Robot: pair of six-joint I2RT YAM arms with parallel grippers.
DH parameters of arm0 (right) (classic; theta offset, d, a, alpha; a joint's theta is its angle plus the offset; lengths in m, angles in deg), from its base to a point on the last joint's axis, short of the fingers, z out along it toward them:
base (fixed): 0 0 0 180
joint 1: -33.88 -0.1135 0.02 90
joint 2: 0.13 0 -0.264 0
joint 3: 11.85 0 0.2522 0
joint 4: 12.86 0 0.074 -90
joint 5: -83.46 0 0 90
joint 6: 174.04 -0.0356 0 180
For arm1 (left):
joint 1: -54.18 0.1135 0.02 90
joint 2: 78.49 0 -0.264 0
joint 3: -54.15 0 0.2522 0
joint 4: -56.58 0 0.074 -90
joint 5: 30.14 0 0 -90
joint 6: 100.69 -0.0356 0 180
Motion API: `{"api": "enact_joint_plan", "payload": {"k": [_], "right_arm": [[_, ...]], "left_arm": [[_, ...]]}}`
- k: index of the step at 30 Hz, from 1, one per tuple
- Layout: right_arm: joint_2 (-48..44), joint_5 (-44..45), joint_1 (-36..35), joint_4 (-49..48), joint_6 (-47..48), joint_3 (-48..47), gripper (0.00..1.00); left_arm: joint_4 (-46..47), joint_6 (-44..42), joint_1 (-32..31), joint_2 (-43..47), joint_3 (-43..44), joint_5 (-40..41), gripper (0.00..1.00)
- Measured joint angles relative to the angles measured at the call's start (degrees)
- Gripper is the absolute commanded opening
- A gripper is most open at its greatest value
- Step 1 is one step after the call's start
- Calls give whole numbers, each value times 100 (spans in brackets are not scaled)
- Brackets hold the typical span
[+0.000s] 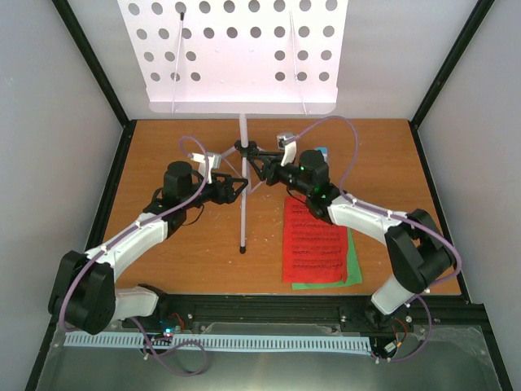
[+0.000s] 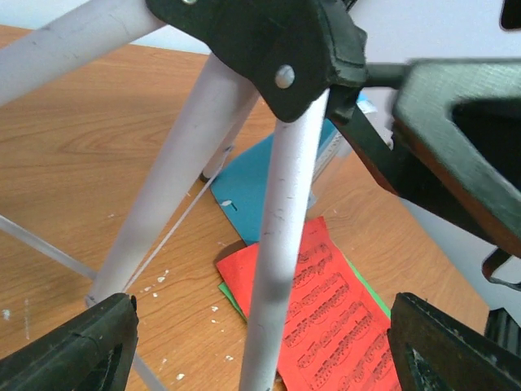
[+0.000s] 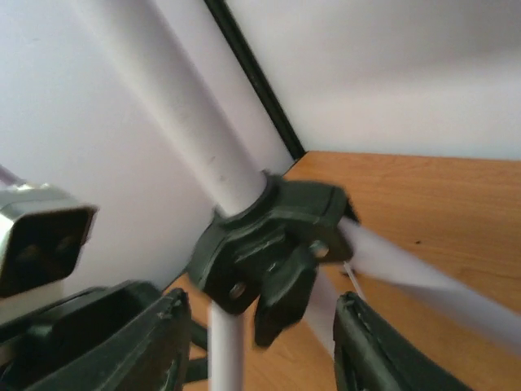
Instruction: Pack up the instrument practice props
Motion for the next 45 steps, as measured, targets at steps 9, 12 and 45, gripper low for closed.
{"api": "enact_joint_plan", "payload": {"k": [9,12,45], "right_arm": [[-688,-981,920,-1003,243,728,76],[-531,-1499,1427,-1510,-127,664,78],[1552,-3617,791,223,319,-3528,55]], "left_arm": [[216,33,0,-7,2,-304,85],[197,55,0,-35,35,-304,85],[175,297,0,-763,413,-442,35]]}}
